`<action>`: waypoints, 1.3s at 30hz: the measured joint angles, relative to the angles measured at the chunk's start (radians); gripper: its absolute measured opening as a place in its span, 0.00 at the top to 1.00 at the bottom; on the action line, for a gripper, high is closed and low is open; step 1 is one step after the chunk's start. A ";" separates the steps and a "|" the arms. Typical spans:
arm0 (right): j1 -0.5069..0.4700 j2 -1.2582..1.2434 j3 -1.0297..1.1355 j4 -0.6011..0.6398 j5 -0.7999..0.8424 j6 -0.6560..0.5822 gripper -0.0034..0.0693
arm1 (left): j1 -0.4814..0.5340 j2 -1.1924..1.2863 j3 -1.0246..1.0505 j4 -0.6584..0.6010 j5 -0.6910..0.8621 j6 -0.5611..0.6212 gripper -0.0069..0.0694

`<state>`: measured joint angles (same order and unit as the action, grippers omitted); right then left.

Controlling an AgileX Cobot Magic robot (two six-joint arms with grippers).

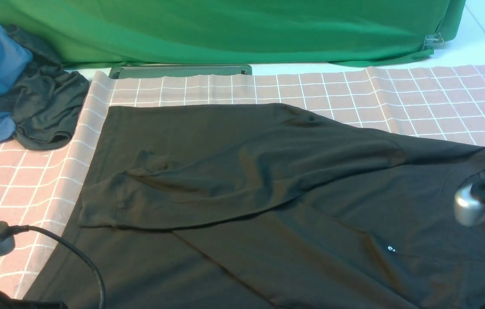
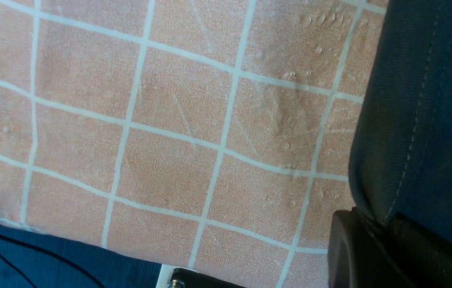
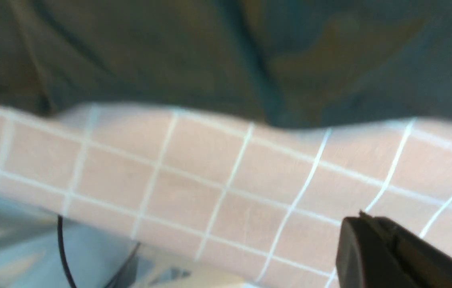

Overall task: Fold a long-sleeved shirt over a pink coffee tablecloth.
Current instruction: 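Grasp the near edge of the shirt at its hem and shoulder corners, then fold the black garment in half by bringing its near edge over to the far edge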

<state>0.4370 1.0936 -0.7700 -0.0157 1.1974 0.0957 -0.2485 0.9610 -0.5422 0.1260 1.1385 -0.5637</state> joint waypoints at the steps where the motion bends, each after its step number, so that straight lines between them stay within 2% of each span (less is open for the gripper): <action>1: -0.037 0.020 0.023 0.022 -0.025 -0.042 0.90 | 0.000 0.000 0.000 0.000 0.000 0.000 0.87; 3: -0.057 0.044 0.052 0.039 -0.050 -0.083 0.87 | 0.000 0.000 0.000 0.000 0.000 -0.001 0.87; 5: -0.060 0.068 0.087 0.052 -0.090 -0.130 0.79 | 0.000 0.000 0.000 0.000 0.000 -0.002 0.87; 9: -0.044 0.117 0.171 0.066 -0.251 -0.218 0.46 | 0.000 0.000 0.000 0.000 -0.009 -0.002 0.87; 11: -0.030 0.139 0.197 0.067 -0.320 -0.242 0.35 | 0.000 0.000 0.000 -0.003 -0.018 -0.002 0.87; 13: -0.016 0.158 0.206 0.067 -0.361 -0.264 0.31 | 0.000 0.000 0.000 -0.005 -0.030 -0.002 0.87; 17: 0.006 0.197 0.208 0.067 -0.442 -0.299 0.29 | 0.000 0.000 0.000 -0.010 -0.070 -0.009 0.87; 28: 0.056 0.313 0.208 0.060 -0.496 -0.357 0.31 | 0.000 0.000 0.000 -0.091 -0.130 -0.015 0.87; 29: 0.057 0.326 0.208 0.058 -0.505 -0.358 0.35 | 0.000 0.000 0.000 -0.091 -0.132 -0.016 0.87; 31: 0.057 0.343 0.208 0.045 -0.520 -0.359 0.48 | 0.000 0.000 0.000 -0.090 -0.133 -0.018 0.87; 32: 0.057 0.344 0.207 0.033 -0.525 -0.359 0.60 | 0.000 0.000 0.000 -0.082 -0.129 -0.026 0.87; 33: 0.057 0.345 0.207 0.033 -0.525 -0.359 0.63 | 0.000 0.000 0.000 -0.080 -0.126 -0.030 0.87; 34: 0.057 0.345 0.205 0.028 -0.527 -0.359 0.79 | 0.000 0.000 -0.004 -0.059 -0.101 -0.063 0.87; 36: 0.057 0.346 0.194 0.029 -0.508 -0.359 0.86 | 0.000 0.000 -0.019 -0.031 -0.070 -0.095 0.87; 39: 0.057 0.345 0.158 0.032 -0.455 -0.359 0.87 | 0.000 0.000 -0.055 -0.020 -0.062 -0.114 0.87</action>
<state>0.4945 1.4389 -0.6125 0.0165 0.7421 -0.2628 -0.2485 0.9610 -0.5972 0.1060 1.0768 -0.6776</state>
